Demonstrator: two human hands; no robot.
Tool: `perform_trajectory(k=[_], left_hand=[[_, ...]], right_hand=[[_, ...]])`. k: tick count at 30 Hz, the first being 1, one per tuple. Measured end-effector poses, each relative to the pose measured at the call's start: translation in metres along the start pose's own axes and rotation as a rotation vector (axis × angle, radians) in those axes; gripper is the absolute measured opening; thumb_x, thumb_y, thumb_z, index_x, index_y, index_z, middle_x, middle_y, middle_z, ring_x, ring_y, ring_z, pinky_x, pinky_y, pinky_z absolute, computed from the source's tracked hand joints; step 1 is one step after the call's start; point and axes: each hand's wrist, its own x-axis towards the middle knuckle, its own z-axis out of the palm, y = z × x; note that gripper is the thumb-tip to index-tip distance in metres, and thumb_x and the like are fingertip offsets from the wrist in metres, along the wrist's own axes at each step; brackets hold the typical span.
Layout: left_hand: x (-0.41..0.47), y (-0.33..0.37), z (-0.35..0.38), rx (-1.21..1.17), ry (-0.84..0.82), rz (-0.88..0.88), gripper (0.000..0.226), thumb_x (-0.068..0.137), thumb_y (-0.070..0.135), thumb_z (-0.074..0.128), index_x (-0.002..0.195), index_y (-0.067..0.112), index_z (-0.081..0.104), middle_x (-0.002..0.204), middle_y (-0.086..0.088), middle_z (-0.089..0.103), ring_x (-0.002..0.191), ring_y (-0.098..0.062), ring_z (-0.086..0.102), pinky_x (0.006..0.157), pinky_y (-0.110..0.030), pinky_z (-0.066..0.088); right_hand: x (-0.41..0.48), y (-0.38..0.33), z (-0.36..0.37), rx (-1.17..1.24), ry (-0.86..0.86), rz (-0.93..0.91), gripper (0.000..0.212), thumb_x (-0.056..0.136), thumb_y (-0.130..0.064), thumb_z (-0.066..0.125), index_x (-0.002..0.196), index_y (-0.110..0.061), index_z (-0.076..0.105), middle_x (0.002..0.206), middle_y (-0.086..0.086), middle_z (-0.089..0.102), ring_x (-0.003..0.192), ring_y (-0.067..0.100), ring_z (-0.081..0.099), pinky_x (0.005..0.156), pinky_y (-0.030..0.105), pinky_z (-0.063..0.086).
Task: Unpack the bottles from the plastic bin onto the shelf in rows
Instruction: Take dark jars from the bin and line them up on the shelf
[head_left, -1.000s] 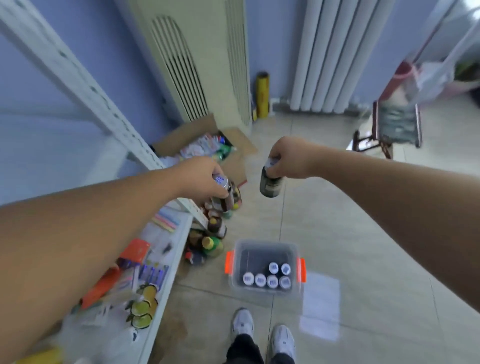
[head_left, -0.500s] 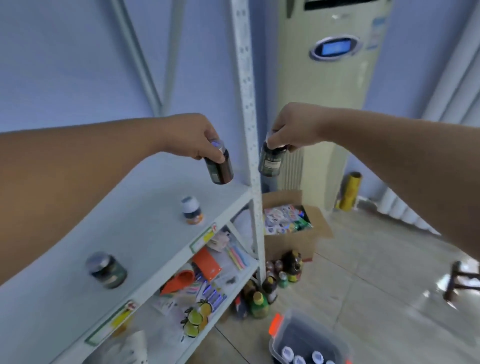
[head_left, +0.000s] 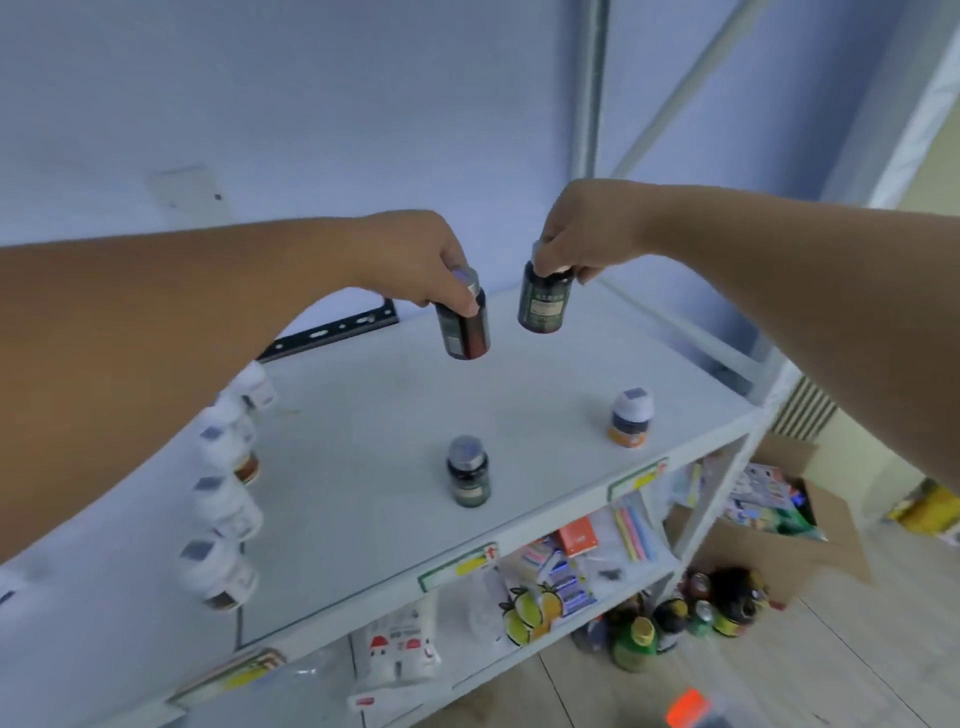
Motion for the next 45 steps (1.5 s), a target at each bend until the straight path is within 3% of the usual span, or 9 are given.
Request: perform_trajectory(k=[6,15,24,29,31,33,36,39,45], left_hand=[[0.01,-0.068,0.05,0.032,-0.039,0.028,0.042,0.069,0.054,0.07,0.078,0.013,0.064,0.074,0.003,0.052,0.064,-0.015,0.047,0.061,-0.03,0.035],[0.035,-0.109,0.112,-0.072,-0.101,-0.039,0.024,0.076,0.044,0.073,0.079,0.021,0.067,0.074,0.004,0.062,0.062,-0.013,0.056,0.054,-0.025,0.036],[0.051,-0.106,0.162,-0.159,-0.156,-0.141,0.036,0.075,0.042,0.074,0.094,0.011,0.07,0.091,-0.01,0.071,0.08,-0.027,0.068,0.058,-0.033,0.046],[0.049,-0.109,0.155,-0.193,-0.232,-0.172,0.047,0.075,0.052,0.077,0.103,0.016,0.069,0.1,-0.003,0.071,0.088,-0.022,0.066,0.077,-0.041,0.054],[0.05,-0.11,0.145,-0.233,-0.265,-0.174,0.049,0.075,0.058,0.072,0.086,0.011,0.063,0.084,0.0,0.067,0.072,-0.021,0.061,0.066,-0.042,0.049],[0.053,-0.109,0.13,-0.224,-0.231,-0.187,0.055,0.079,0.061,0.065,0.073,0.008,0.053,0.068,0.0,0.049,0.06,-0.018,0.045,0.059,-0.036,0.036],[0.058,-0.108,0.097,-0.096,-0.138,-0.197,0.05,0.086,0.061,0.056,0.084,0.015,0.073,0.081,0.0,0.066,0.076,-0.021,0.061,0.073,-0.038,0.05],[0.066,-0.103,0.065,-0.021,-0.079,-0.171,0.05,0.083,0.061,0.056,0.097,0.017,0.077,0.104,-0.005,0.073,0.093,-0.023,0.067,0.092,-0.047,0.053],[0.08,-0.054,0.043,-0.106,0.034,0.042,0.029,0.086,0.05,0.069,0.103,0.028,0.074,0.106,0.008,0.072,0.089,-0.01,0.066,0.077,-0.027,0.051]], right_hand=[[0.053,-0.055,0.039,-0.095,-0.032,-0.069,0.034,0.084,-0.037,0.062,0.087,-0.004,0.071,0.071,0.009,0.07,0.051,0.017,0.056,0.042,0.018,0.037],[0.137,-0.071,0.113,-0.138,-0.227,-0.12,0.032,0.088,-0.027,0.063,0.094,0.003,0.071,0.098,0.023,0.071,0.07,0.024,0.056,0.058,0.026,0.04],[0.2,-0.064,0.186,-0.134,-0.4,-0.242,0.027,0.077,-0.022,0.064,0.065,-0.009,0.044,0.071,0.009,0.042,0.066,0.023,0.036,0.059,0.034,0.028],[0.209,-0.065,0.184,-0.202,-0.522,-0.259,0.033,0.075,-0.033,0.071,0.089,-0.003,0.07,0.085,0.01,0.063,0.068,0.022,0.052,0.059,0.027,0.039],[0.21,-0.061,0.183,-0.204,-0.544,-0.256,0.038,0.077,-0.039,0.071,0.091,-0.003,0.07,0.087,0.007,0.065,0.072,0.022,0.052,0.065,0.029,0.041],[0.207,-0.056,0.18,-0.215,-0.524,-0.242,0.041,0.084,-0.04,0.064,0.102,-0.004,0.07,0.102,0.008,0.07,0.082,0.024,0.056,0.074,0.031,0.044],[0.194,-0.048,0.165,-0.181,-0.419,-0.183,0.052,0.091,-0.049,0.054,0.121,-0.007,0.064,0.121,0.009,0.065,0.109,0.029,0.062,0.096,0.039,0.049],[0.173,-0.033,0.136,-0.165,-0.304,-0.134,0.058,0.09,-0.063,0.05,0.092,-0.007,0.065,0.092,0.007,0.064,0.09,0.029,0.061,0.081,0.037,0.048],[0.089,0.009,0.083,-0.119,-0.11,0.105,0.044,0.089,-0.047,0.062,0.079,-0.003,0.062,0.077,0.011,0.061,0.08,0.034,0.059,0.071,0.035,0.047]])
